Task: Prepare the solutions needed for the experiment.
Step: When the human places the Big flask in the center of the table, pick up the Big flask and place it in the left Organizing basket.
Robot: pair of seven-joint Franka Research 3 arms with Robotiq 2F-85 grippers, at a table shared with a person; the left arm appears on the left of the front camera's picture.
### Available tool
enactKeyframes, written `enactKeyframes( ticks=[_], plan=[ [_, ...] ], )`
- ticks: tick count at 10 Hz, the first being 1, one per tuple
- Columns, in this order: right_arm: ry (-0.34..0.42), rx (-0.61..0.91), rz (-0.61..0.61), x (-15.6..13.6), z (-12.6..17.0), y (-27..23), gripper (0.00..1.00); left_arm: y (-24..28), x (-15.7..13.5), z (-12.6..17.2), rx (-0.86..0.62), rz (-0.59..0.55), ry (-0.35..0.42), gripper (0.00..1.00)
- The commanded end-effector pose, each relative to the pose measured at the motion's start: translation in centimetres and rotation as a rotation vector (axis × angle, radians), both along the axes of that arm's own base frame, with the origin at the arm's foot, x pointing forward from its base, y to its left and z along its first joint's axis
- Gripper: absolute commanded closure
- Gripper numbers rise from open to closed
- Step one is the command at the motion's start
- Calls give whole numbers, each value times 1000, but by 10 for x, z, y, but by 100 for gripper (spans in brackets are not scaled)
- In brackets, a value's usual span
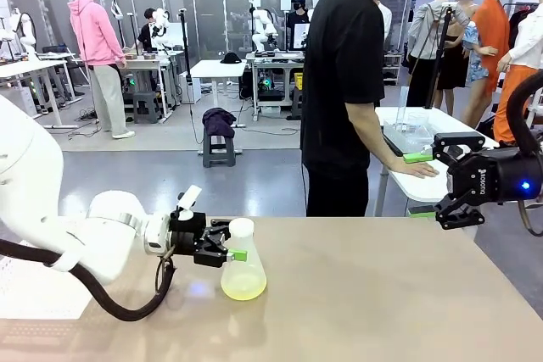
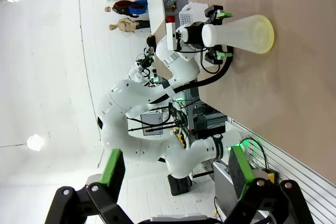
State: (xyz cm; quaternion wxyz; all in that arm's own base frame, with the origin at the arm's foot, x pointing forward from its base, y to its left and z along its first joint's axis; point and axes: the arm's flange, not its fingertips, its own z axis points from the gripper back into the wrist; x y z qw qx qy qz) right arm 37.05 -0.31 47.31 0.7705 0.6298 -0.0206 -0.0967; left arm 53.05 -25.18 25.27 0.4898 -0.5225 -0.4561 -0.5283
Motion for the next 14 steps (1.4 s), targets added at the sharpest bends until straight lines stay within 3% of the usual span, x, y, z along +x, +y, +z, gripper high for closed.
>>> enactKeyframes(
  ticks=[1, 5, 8, 9, 10, 11, 12, 13, 14],
  plan=[
    [-9, 9, 1, 0, 1, 0, 0, -9, 9, 0, 8, -4, 29, 0],
    [-9, 9, 1, 0, 1, 0, 0, -18, 11, -2, -20, -26, 26, 0],
    [-9, 9, 1, 0, 1, 0, 0, -20, 12, 0, -40, -34, 9, 29],
    [-9, 9, 1, 0, 1, 0, 0, -21, 13, -1, -40, -37, 19, 25],
    [-9, 9, 1, 0, 1, 0, 0, -20, 13, -1, -38, -39, 30, 48],
    [-9, 9, 1, 0, 1, 0, 0, -21, 13, -1, -35, -40, 28, 44],
    [-9, 9, 1, 0, 1, 0, 0, -21, 14, -1, -33, -40, 26, 67],
    [-9, 9, 1, 0, 1, 0, 0, -20, 14, -1, -34, -42, 24, 63],
    [-9, 9, 1, 0, 1, 0, 0, -19, 14, -1, -33, -44, 18, 86]
  ],
)
